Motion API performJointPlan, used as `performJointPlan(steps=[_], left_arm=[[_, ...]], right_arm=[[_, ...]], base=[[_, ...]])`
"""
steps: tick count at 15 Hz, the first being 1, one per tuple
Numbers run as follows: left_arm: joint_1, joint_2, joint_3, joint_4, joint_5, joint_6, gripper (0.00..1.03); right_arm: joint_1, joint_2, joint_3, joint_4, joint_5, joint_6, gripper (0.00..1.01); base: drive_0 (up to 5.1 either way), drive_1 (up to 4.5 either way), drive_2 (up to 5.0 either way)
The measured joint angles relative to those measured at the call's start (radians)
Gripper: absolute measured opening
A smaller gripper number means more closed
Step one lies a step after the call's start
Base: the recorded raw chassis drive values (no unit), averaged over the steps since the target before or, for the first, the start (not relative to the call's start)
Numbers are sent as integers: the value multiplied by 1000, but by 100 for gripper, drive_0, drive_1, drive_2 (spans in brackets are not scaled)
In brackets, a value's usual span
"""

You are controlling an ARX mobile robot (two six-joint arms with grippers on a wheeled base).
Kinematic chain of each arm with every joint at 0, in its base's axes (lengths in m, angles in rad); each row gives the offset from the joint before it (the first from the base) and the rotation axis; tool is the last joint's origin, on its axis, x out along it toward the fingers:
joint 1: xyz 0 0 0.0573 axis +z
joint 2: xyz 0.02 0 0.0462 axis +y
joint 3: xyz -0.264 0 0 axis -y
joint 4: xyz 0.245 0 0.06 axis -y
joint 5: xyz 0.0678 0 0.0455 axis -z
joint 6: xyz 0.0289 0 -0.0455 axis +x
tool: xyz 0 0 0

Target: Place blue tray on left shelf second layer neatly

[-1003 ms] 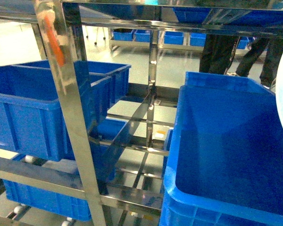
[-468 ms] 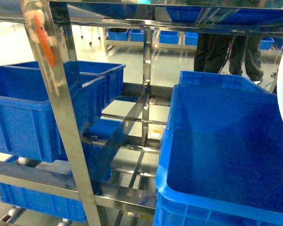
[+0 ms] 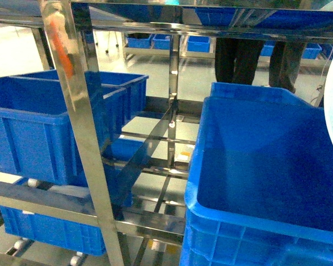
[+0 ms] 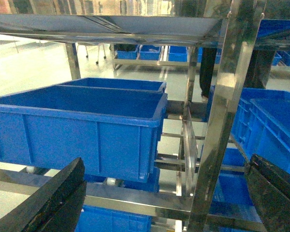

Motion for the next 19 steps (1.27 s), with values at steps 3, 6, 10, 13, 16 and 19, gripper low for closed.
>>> performJointPlan(steps=[3,6,10,13,16,19], left_arm=[[0,0,0,0,0,0,98],[0,0,0,0,-1,0,98],[0,0,0,0,0,0,98],[0,0,0,1,0,0,98],[0,0,0,0,0,0,98],[0,0,0,0,0,0,98]], right_arm=[[0,0,0,-1,0,0,2],[-20,16,27,-149,-71,82,2],[-61,182,35,-132,-93,198,2],[-85,481,37,39,-85,290,2],[-53,695,51,272,26,326,2],[-26,795,63,369,93,342,2]], base=[[-448,332,-383],[-448,332,-383],[-448,332,-383],[-448,332,-383],[-448,332,-383],[-448,332,-383]])
